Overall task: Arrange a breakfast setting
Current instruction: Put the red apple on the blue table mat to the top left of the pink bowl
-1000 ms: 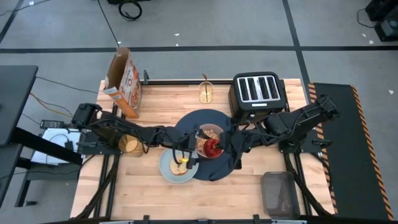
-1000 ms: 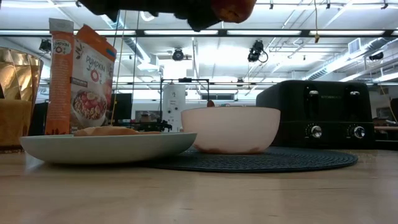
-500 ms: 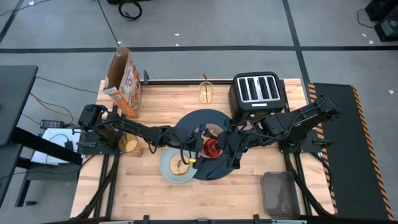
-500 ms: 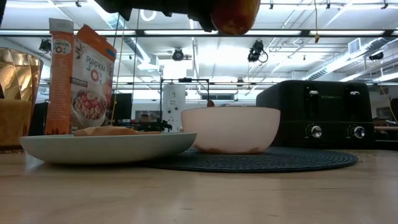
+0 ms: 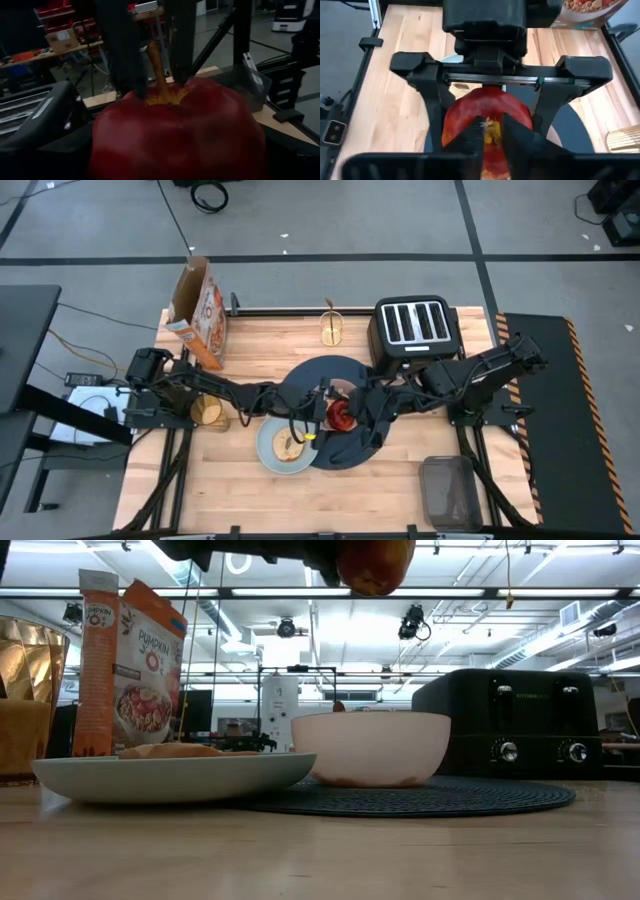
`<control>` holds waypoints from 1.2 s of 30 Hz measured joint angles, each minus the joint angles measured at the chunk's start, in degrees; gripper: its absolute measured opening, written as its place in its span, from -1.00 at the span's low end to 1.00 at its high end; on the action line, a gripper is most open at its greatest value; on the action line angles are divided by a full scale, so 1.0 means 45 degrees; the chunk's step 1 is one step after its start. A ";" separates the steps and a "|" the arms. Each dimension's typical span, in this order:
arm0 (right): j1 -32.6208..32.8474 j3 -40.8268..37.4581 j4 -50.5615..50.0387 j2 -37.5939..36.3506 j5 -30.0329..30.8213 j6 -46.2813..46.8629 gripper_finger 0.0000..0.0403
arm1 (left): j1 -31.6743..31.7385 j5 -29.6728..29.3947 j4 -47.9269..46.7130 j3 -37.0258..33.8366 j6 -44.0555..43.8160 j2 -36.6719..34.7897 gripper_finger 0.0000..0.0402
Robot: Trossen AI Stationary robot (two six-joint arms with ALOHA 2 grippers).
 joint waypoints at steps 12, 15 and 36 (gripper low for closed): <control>0.0958 0.0000 0.1481 -0.1324 0.1698 -0.1100 0.06 | 0.0084 -0.1028 0.0343 -0.0956 -0.0195 -0.0712 0.71; 0.1528 0.0000 0.1306 -0.1681 0.2583 -0.0890 0.07 | 0.0392 -0.1355 0.2332 -0.2588 -0.0342 -0.1455 0.71; 0.2255 0.0005 0.1442 -0.0805 0.4044 -0.0457 0.07 | 0.4252 -0.3710 0.7870 -0.6786 -0.2470 -0.0178 0.71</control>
